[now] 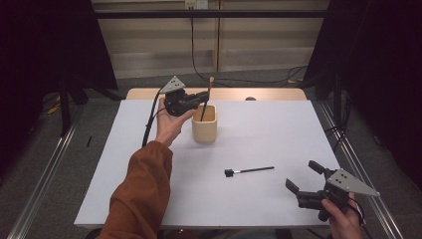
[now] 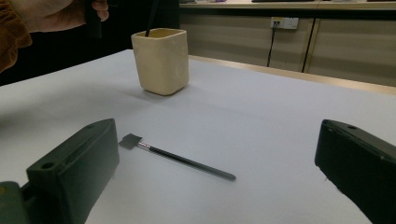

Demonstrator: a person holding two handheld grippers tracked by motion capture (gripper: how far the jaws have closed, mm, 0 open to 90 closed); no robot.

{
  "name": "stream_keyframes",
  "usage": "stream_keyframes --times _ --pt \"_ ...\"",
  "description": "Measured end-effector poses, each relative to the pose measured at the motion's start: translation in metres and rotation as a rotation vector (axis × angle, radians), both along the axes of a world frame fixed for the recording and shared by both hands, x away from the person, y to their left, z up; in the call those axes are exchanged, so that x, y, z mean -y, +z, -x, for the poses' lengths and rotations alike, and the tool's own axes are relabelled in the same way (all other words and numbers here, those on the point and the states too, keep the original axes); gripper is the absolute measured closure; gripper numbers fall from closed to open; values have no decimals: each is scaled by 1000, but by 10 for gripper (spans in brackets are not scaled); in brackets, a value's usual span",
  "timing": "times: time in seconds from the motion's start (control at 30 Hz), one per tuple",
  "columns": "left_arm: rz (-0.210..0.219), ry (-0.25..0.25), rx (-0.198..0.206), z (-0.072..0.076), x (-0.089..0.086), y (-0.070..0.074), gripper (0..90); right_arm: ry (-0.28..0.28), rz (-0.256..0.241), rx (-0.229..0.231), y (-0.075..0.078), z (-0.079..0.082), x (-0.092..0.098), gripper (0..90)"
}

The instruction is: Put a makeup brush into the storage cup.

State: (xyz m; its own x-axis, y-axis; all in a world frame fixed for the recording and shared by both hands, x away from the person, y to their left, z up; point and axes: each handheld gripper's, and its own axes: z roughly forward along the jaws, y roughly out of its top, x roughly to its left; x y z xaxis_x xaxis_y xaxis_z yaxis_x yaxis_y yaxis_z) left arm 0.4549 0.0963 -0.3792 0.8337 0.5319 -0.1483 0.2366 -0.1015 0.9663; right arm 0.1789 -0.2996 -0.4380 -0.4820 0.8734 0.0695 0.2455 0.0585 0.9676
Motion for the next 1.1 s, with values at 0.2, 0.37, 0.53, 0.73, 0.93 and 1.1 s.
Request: stream_keyframes --times 0.2,0.37,0.53,0.73,0.93,1.1 --pt "5 -1 -10 2 -4 -7 840 1 -1 -2 0 0 -1 0" --pt "7 4 -16 3 -10 -12 840 2 -1 -2 0 0 0 0" --pt "6 8 -20 6 -12 -18 839 3 0 -1 0 0 -1 0" --pt "5 8 -17 9 -14 -25 839 7 -2 -1 0 0 -1 0" --pt "-7 5 -18 10 -14 -30 838 6 0 -1 0 0 -1 0" --pt "-10 2 -20 10 -15 -29 830 5 -1 -1 0 0 0 0"
